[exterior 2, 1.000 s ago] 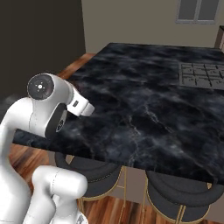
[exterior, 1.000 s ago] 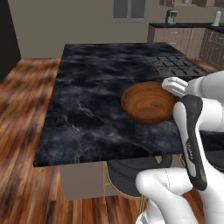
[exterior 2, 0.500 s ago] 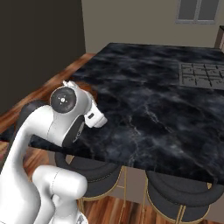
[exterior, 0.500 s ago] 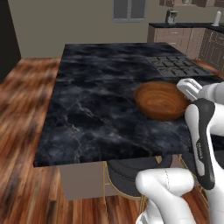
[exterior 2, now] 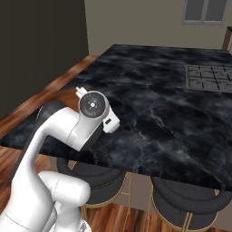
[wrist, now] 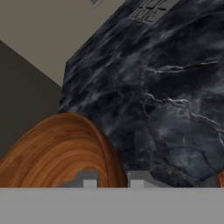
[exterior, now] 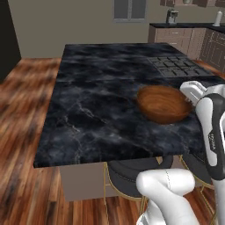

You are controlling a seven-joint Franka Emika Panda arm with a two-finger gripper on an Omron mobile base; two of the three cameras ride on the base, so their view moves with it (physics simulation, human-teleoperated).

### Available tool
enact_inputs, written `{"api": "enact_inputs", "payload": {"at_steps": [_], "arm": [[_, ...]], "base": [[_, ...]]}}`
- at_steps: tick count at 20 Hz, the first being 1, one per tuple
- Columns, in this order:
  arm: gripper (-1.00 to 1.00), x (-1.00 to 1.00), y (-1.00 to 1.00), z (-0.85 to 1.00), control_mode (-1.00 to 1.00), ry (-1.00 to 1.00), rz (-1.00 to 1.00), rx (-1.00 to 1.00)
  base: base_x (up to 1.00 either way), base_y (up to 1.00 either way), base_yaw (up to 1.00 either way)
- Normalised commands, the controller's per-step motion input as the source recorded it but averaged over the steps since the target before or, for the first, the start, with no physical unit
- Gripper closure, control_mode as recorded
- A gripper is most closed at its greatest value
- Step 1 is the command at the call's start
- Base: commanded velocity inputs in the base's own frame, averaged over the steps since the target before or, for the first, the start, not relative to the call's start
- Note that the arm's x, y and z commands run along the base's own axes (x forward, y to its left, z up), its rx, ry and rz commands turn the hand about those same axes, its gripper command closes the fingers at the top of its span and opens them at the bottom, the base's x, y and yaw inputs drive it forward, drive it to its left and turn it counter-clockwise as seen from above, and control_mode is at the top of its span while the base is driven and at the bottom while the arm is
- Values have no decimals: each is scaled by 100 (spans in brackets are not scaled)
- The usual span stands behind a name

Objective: Pick up the bowls from the cabinet and place each bowl in front of a stool on the dining counter.

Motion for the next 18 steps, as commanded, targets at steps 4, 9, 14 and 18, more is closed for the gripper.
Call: {"api": "enact_inputs", "payload": {"at_steps": [4, 9, 14, 18], "arm": [[100, 42, 35, -10, -100, 10, 6, 0], [100, 38, 31, -14, -100, 9, 0, -1], [100, 11, 3, -23, -100, 1, 0, 0], [100, 0, 0, -21, -100, 0, 0, 0]], "base": [[0, 0, 0], [0, 0, 0], [0, 0, 0], [0, 0, 0]]}}
